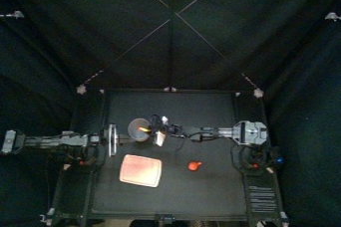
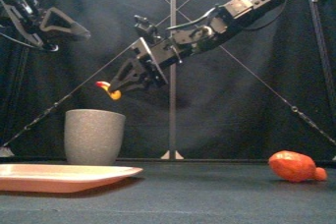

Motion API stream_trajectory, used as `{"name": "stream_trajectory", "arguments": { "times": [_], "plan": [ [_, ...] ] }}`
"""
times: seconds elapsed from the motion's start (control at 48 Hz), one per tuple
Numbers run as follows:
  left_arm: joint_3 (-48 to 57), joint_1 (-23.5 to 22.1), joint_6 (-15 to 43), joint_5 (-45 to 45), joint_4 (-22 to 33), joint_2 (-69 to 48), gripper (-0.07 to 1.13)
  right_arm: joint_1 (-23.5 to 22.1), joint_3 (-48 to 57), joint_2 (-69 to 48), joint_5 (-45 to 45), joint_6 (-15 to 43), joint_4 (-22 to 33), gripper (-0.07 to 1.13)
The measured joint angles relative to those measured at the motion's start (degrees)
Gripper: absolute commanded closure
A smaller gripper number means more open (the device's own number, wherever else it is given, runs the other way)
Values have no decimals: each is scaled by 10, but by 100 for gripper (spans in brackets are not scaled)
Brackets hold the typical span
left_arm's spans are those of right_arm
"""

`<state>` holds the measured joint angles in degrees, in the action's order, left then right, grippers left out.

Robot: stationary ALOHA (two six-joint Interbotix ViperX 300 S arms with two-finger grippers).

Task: Pick the shrimp then place it in the grey bowl
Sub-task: Drop shrimp in the grey bowl and return to neutral

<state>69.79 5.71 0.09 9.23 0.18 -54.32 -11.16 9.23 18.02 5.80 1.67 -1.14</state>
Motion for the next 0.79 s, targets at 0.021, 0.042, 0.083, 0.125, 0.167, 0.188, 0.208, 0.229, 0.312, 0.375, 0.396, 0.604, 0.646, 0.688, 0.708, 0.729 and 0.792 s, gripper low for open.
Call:
{"name": "stream_trajectory", "arguments": {
  "times": [0.021, 0.042, 0.083, 0.125, 0.167, 0.188, 0.208, 0.229, 0.312, 0.375, 0.396, 0.604, 0.646, 0.688, 0.708, 0.729, 0.792],
  "plan": [
    [0, 0, 1, 1, 0, 0, 101, -1, -4, 5, 0, 0, 0, 46],
    [0, 0, 1, 2, 0, 0, 101, 0, -9, 10, 0, 0, 1, 44],
    [0, -1, 1, 5, 1, 0, 101, 0, -17, 18, 0, 0, 4, 40],
    [0, -1, 1, 8, 1, 1, 101, 0, -24, 23, -1, 0, 6, 36],
    [0, 0, 1, 11, 1, 0, 101, 0, -29, 26, -2, 0, 7, 33],
    [0, 0, 1, 11, 1, 0, 101, 0, -32, 27, -2, 0, 8, 32],
    [0, -1, 0, 11, 1, 0, 101, -1, -33, 28, -2, 0, 8, 30],
    [0, -1, 1, 11, 2, 0, 101, 0, -33, 30, -3, 1, 8, 29],
    [0, -1, 0, 11, 1, 0, 101, -1, -36, 32, -4, 1, 8, 27],
    [0, -1, 0, 12, 2, 0, 101, -2, -36, 33, -4, 1, 9, 28],
    [0, -1, 0, 12, 2, 0, 101, -2, -36, 33, -4, 0, 9, 28],
    [0, -1, -1, 12, 3, 0, 101, -2, -29, 32, -5, 0, 9, 27],
    [0, -1, -1, 12, 3, 0, 101, -2, -25, 32, -5, 0, 8, 27],
    [0, -1, -1, 12, 3, 0, 101, -1, -14, 30, -5, 0, 9, 27],
    [1, -1, -1, 12, 3, 0, 101, -1, -10, 28, -5, 0, 9, 27],
    [1, -1, -1, 11, 3, 0, 101, -1, -5, 26, -5, 0, 8, 27],
    [1, -1, -1, 12, 3, 0, 101, 1, 11, 14, -5, 1, 7, 27]
  ]
}}
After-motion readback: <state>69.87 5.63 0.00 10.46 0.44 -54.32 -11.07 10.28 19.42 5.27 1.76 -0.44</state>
